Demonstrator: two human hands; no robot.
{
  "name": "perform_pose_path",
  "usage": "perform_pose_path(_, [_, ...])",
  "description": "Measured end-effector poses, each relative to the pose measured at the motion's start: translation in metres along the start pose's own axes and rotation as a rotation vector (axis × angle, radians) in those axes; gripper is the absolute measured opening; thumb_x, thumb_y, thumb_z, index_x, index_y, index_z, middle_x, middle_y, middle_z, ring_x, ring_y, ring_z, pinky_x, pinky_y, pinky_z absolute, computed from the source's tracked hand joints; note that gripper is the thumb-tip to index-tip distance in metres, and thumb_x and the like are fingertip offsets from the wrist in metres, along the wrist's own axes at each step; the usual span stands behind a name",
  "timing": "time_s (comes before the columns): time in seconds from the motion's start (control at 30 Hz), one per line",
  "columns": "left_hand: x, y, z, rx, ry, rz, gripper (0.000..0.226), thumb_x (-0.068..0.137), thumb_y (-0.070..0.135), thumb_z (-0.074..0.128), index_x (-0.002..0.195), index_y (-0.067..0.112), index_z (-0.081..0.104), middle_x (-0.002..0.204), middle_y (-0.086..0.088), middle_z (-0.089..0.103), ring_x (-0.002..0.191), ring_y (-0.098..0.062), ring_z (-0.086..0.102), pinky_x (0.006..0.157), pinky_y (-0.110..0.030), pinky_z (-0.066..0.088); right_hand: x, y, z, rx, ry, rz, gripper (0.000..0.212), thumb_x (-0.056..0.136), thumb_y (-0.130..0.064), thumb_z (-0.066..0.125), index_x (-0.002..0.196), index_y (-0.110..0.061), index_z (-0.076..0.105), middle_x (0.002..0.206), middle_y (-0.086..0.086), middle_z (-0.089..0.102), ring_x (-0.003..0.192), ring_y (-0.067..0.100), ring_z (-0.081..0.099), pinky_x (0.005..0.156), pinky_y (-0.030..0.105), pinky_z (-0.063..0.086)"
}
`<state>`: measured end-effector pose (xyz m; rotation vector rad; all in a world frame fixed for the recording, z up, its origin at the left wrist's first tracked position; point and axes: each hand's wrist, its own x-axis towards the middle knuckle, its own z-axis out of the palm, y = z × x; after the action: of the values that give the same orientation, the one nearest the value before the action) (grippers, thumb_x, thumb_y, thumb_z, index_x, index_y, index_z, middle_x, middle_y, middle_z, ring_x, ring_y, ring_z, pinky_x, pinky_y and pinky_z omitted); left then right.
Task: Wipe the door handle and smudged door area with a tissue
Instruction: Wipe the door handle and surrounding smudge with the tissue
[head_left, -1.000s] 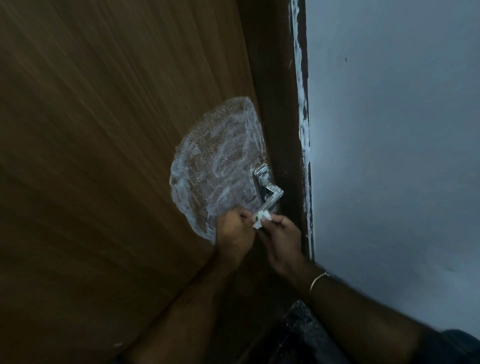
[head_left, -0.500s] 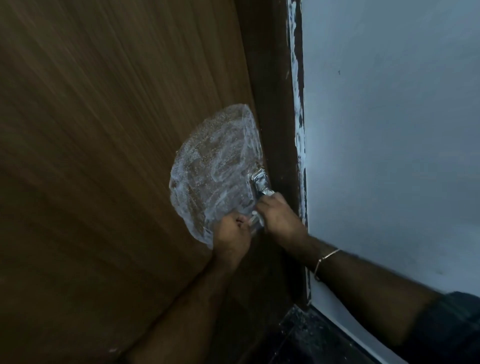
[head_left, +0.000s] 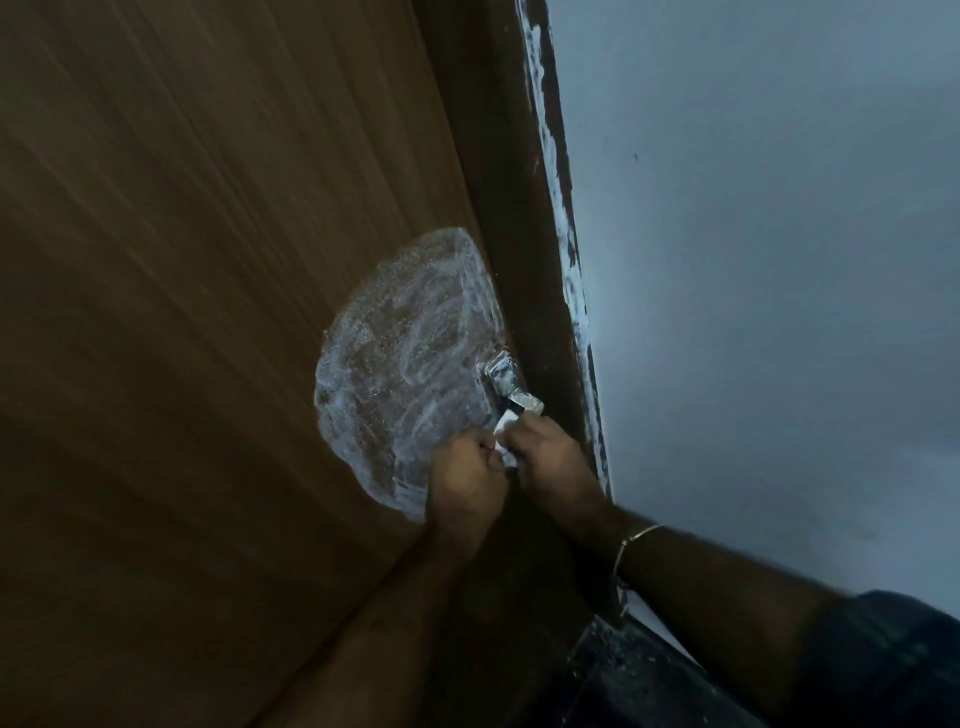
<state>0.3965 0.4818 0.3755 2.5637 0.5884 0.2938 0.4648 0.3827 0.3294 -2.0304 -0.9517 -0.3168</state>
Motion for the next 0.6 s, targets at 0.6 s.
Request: perform_pose_path(0.6, [0.017, 0.01, -0.001, 0.185, -0.045, 0.121, 0.014, 0.095, 0.013, 0.056, 0.1, 0.015, 0.068, 0.1, -0.002, 0.064, 0.086, -0.012, 0.057, 0.072, -0.025, 0.041, -0.001, 0.0, 0.024, 0.648, 0.491, 0.743, 0.019, 0.081, 0.01, 0.063, 0.089, -0.002, 0.074, 0.092, 0.009, 0.071, 0.088, 0.021, 0.068, 0.085, 0.018, 0.052])
